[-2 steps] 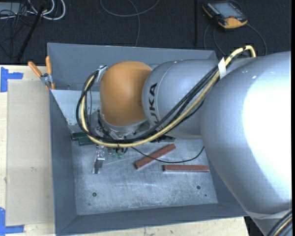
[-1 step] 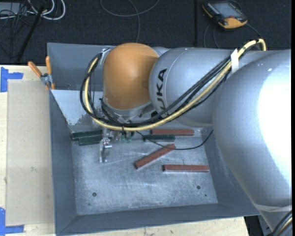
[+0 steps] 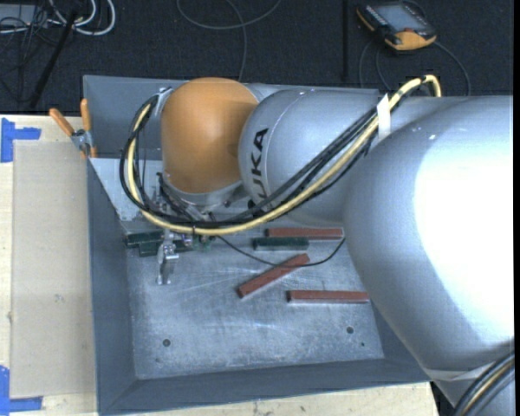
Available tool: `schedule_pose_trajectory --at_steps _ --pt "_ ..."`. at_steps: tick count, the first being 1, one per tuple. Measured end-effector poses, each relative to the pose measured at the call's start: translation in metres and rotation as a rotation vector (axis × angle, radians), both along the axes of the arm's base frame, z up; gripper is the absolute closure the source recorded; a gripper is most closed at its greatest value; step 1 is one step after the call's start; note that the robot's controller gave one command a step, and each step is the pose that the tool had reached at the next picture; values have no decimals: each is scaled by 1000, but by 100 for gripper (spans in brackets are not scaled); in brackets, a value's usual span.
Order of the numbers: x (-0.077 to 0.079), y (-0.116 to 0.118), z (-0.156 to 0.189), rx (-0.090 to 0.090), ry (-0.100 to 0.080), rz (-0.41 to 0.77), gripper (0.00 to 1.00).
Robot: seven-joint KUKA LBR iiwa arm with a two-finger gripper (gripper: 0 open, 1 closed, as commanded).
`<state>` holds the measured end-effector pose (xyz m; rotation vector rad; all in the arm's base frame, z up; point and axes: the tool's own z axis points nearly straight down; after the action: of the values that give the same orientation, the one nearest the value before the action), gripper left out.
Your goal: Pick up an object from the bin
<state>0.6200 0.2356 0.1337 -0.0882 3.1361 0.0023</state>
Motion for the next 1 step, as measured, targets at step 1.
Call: schedule_pose_trajectory --at_steps 1 --pt "2 -18 -49 10 -8 -151 0"
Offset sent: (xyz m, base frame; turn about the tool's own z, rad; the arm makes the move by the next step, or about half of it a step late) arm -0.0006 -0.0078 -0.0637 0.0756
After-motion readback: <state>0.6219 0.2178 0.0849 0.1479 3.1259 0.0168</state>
